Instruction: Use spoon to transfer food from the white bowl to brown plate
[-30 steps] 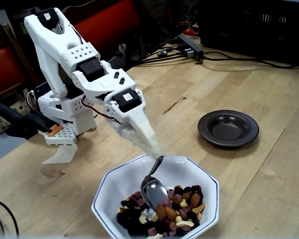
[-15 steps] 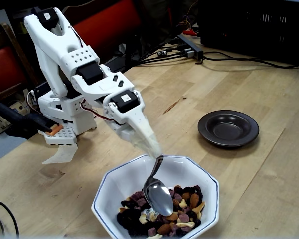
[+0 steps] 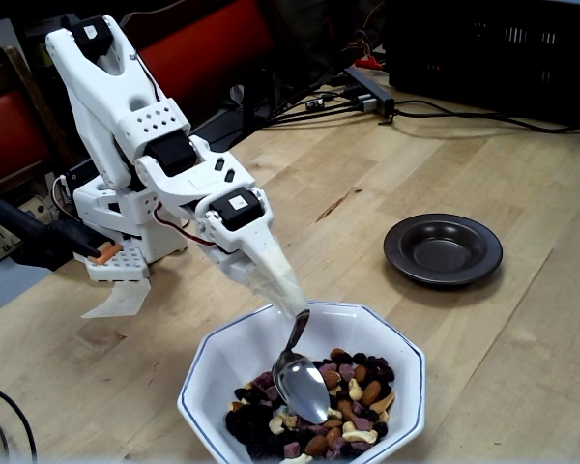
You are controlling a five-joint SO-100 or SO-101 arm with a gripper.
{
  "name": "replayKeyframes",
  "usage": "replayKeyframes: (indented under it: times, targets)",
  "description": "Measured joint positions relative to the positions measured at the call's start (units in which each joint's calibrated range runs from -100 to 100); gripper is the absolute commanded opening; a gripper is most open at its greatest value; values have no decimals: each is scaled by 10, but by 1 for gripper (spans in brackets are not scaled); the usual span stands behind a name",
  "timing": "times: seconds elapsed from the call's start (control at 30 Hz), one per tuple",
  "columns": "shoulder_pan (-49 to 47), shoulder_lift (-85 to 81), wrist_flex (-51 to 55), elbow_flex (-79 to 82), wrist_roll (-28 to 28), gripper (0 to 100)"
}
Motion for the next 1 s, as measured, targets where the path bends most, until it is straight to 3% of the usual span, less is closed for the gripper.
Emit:
replayKeyframes:
  times: [0.47,1.0]
  targets:
    - [0,3,9,-54,1,2]
    - [0,3,136,-103,1,3]
